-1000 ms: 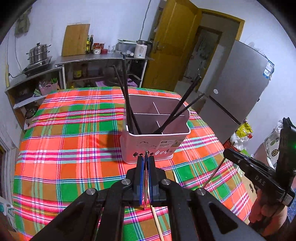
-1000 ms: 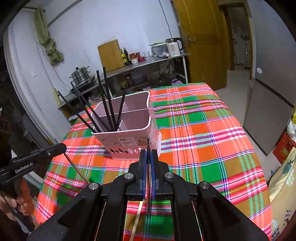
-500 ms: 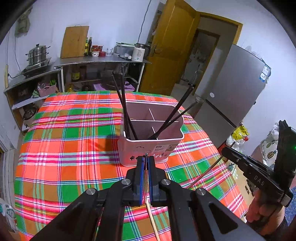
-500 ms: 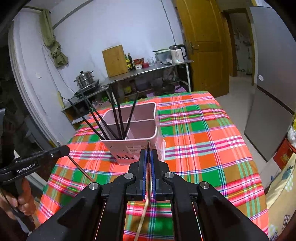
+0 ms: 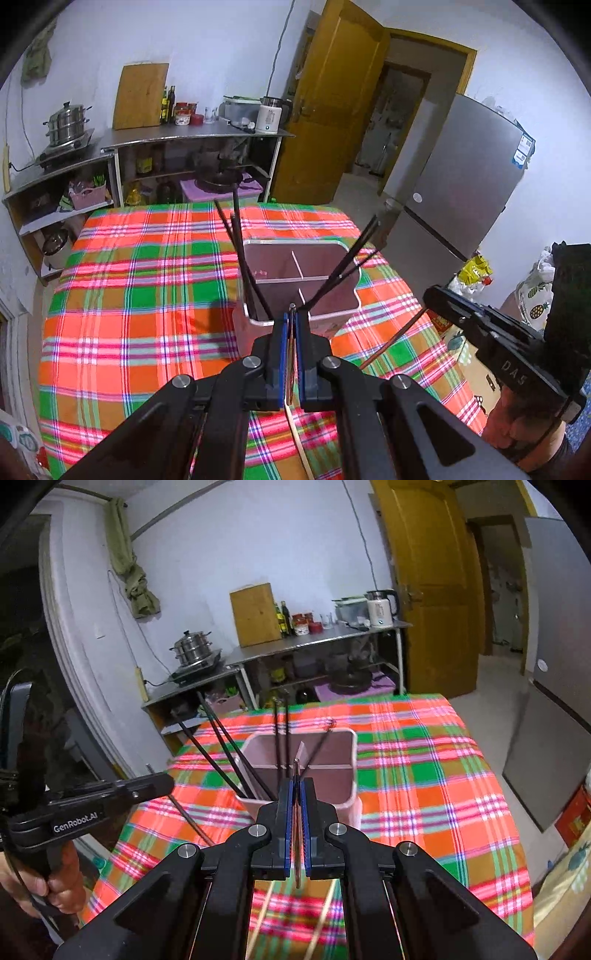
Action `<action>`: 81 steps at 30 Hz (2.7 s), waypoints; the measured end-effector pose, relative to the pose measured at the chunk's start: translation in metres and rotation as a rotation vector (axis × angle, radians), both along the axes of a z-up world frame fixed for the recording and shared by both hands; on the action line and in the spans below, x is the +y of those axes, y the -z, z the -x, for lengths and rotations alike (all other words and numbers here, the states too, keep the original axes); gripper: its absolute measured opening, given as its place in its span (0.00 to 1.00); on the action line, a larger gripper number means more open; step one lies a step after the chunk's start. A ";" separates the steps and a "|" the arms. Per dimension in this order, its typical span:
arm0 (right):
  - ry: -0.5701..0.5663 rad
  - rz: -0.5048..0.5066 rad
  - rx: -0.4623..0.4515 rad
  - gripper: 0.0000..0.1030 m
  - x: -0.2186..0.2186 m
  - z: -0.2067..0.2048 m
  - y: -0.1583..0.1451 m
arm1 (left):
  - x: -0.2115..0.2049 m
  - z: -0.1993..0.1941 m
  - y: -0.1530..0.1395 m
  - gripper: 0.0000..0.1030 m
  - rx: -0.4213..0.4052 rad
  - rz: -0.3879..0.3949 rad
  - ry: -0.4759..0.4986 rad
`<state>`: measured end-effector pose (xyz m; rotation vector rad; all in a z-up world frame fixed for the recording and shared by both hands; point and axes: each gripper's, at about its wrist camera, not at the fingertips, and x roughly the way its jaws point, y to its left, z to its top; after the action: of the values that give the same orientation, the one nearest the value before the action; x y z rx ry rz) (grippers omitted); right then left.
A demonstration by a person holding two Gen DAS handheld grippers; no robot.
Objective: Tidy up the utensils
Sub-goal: 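Carry the held utensils with both grippers and lower them into the basket, then open both grippers to release the utensils into the basket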
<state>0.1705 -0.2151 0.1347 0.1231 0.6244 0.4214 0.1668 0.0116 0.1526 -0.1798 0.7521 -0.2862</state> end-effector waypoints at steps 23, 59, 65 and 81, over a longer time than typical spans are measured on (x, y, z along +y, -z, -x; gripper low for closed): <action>-0.024 -0.017 -0.118 0.04 0.041 -0.056 -0.040 | 0.011 -0.065 -0.049 0.04 -0.091 0.015 -0.031; -0.032 0.040 -0.075 0.04 0.053 -0.069 -0.008 | 0.005 -0.086 -0.019 0.04 -0.080 -0.034 -0.026; -0.032 0.053 -0.076 0.04 0.051 -0.069 -0.006 | 0.007 -0.087 -0.018 0.04 -0.082 -0.054 -0.040; -0.052 0.135 -0.118 0.04 0.067 -0.059 -0.011 | -0.001 -0.070 -0.017 0.04 -0.120 -0.153 -0.047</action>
<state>0.2298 -0.1481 0.1454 -0.0464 0.5390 0.4326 0.2369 0.0103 0.1691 -0.0351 0.6470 -0.1922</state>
